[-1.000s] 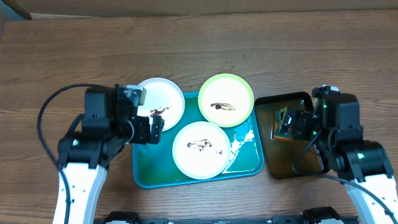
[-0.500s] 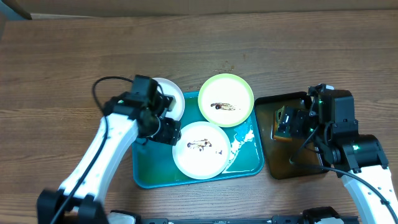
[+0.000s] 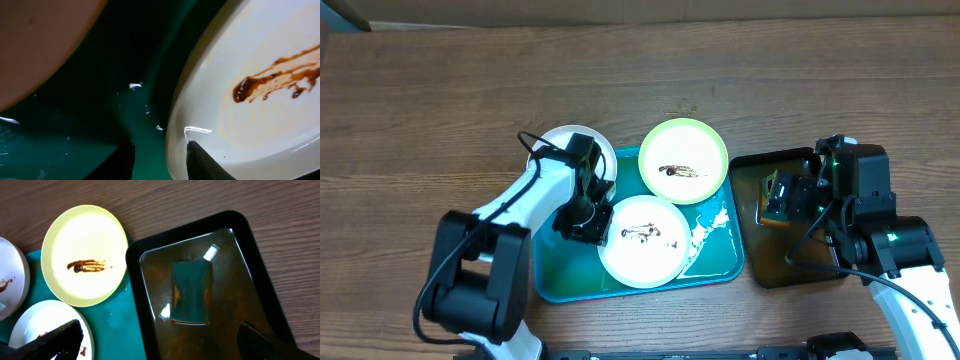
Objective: Clean dirty plates on tray and stack at the side
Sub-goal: 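Grip the rim of the bottom white plate with the left gripper, then grasp the green sponge in the black tray with the right gripper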
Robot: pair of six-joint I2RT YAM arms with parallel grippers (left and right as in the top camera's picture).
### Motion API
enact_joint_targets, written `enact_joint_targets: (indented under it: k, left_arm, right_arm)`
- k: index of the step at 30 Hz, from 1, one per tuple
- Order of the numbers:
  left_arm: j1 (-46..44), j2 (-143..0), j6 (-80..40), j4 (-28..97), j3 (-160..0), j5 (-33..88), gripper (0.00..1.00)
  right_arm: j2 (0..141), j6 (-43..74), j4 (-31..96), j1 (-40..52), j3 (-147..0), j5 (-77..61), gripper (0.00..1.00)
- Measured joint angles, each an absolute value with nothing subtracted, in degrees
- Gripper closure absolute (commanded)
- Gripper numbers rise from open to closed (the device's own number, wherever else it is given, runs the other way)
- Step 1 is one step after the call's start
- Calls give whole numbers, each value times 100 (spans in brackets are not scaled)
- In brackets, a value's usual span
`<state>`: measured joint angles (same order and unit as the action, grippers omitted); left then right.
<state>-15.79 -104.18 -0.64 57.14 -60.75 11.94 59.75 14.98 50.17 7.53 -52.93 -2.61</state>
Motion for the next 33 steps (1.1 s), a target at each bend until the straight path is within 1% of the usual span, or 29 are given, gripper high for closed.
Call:
enact_joint_targets:
  k: [1,2,4,7,9,16,18,20,29,33]
  left_arm:
    - [-1579,-10457,-93,5719,-6075,1194,82]
    - [-1579,-10486,-117,5723,-6075,1197,85]
    - [-1579,-10497,-139,5721,-6075,1190,88]
    - [-1579,-10499,-137,5710,-6075,1181,91]
    - [-1579,-10499,-152,5710,-6077,1192,96]
    - [-1577,-10499,-287,5664,-6130,1247,96]
    - [-1577,-10499,-303,5662,-6130,1245,96]
    - [-1577,-10499,-305,5662,-6130,1247,96]
    - [-1577,-10499,-305,5662,-6130,1269,96]
    - [-1579,-10499,-305,5662,-6130,1269,96]
  right_arm:
    - [5975,1500,5017,753,-5293,-259,0]
    - [5975,1498,5015,753,-5293,-259,0]
    - [5975,1496,5017,753,-5293,-257,3]
    - [5975,1487,5013,753,-5293,-257,15]
    - [5975,1476,4958,753,-5293,-259,22]
    - [6239,1496,4547,753,-5293,-257,28]
    - [6517,1498,4530,753,-5295,-259,28]
    - [6836,1496,4523,753,-5295,-257,32]
    - [8399,1498,4250,753,-5295,-119,39]
    - [8947,1490,4204,753,-5295,30,46]
